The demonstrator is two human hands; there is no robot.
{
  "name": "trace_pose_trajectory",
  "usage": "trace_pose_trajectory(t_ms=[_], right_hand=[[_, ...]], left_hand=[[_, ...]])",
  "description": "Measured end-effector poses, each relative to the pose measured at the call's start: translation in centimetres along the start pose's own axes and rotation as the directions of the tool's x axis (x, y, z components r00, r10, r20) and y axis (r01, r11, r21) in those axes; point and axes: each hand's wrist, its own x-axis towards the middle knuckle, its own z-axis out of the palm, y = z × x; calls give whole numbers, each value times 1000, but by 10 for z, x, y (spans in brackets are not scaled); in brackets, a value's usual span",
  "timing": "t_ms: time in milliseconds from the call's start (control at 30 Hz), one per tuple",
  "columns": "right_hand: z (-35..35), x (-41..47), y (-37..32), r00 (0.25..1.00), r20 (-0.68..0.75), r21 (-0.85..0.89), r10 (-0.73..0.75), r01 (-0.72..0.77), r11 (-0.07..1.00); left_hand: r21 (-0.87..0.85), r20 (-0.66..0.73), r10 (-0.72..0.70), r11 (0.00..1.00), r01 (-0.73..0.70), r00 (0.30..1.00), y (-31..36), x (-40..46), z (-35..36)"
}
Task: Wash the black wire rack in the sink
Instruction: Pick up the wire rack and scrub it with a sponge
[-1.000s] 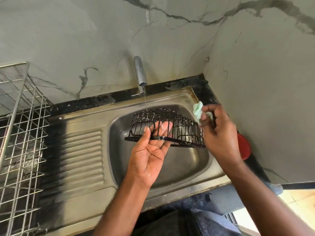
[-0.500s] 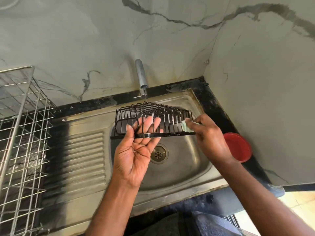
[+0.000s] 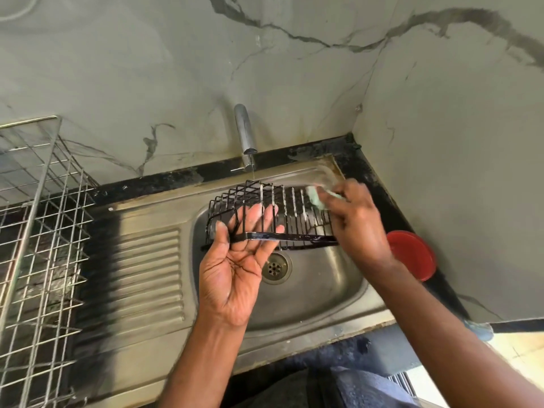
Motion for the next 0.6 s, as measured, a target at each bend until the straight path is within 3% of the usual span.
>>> trace_pose_trajectory(t_ms=[67,133,233,333,433,533,600], right_hand=[[3,-5,21,987,50,-41,155,-153,987],[2,-6,21,981,36,1,189,-189,982],[-5,-4,-20,999,-44,134,17,-11,991],[-5,-7,-57,974,-4,116,-226,225,967],[5,-10,-38,988,22,122,-153,149,981],[6,-12,-1,1000,-20,52,-8,9,999],[7,-9,21,994,-13,53,112,-111,992]], left_hand=[[-1,-25,1,1000,-1,1000,1,-4,-6],[-45,0,-11,999,11,1000,4,1,-10],[-79,79,-33,996,39,996,6,8,-13],[-72,131,25,997,-16,991,6,12,-16],[-180,110,-15,983,35,994,4,10,-10],[-190,-41,34,981,-42,999,1,3,-1],[-250,-33,77,965,-83,996,1,1,-3]])
